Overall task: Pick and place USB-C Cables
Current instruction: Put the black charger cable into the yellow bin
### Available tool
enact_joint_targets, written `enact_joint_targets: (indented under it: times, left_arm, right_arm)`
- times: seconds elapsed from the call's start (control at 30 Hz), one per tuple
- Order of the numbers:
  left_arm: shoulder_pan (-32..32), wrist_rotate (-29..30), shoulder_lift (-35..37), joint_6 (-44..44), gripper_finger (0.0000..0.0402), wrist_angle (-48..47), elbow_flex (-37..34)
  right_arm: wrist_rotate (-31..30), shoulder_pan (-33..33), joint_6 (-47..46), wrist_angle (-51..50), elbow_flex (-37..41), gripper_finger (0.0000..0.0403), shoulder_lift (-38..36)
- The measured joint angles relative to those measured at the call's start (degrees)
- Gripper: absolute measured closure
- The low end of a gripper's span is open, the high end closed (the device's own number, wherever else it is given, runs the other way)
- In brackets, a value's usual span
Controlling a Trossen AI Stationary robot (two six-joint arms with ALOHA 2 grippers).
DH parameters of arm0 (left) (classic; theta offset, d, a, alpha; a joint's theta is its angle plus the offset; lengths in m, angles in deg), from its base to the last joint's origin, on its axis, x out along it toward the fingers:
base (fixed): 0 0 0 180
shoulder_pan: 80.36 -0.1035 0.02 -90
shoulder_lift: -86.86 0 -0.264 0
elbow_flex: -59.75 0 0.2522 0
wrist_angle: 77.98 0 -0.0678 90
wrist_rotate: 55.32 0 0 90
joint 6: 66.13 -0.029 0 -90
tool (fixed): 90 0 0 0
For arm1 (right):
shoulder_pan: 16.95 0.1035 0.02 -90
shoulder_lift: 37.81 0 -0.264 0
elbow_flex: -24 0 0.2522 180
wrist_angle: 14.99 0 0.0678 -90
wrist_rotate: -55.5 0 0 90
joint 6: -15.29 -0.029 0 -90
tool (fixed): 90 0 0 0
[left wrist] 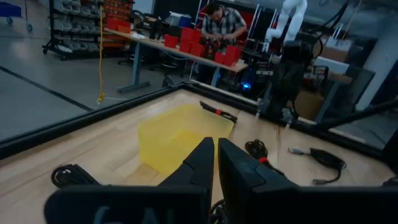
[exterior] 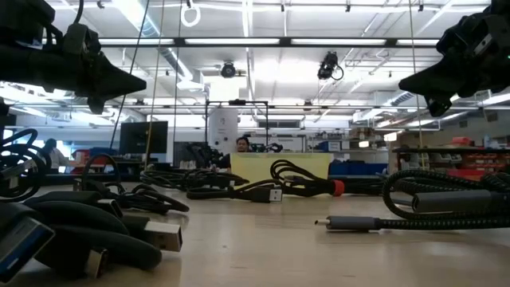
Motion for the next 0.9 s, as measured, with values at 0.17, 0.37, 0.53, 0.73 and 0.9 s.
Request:
enact_joint_targets:
  times: [0.17,0.37,0.53,0.73,0.9]
  left_arm:
    - [-0.01,0.01,0.00,0.27,0.0372,0.07,0.00]
    - [0.01,0.02,-0.02,13.27,0.0372,3.42,-0.01]
    - [-0.01,0.04,0.00,15.64,0.0372,9.06,-0.01]
    - [0.01,0.05,-0.02,17.02,0.0372,14.02,-0.01]
    - [-0.01,0.09,0.00,14.32,0.0372,15.51,-0.01]
  right_arm:
    - [0.00,0.01,0.00,0.46,0.01,0.0379,-0.02]
    - [-0.05,0.01,-0.02,0.85,0.01,0.0379,-0.02]
    - [-0.48,0.00,-3.17,7.95,0.05,0.0379,0.00]
    - [-8.81,-0.01,-4.10,28.68,0.03,0.0379,-0.02]
    - [-10.03,-0.01,1.17,40.79,0.03,0.0379,-0.02]
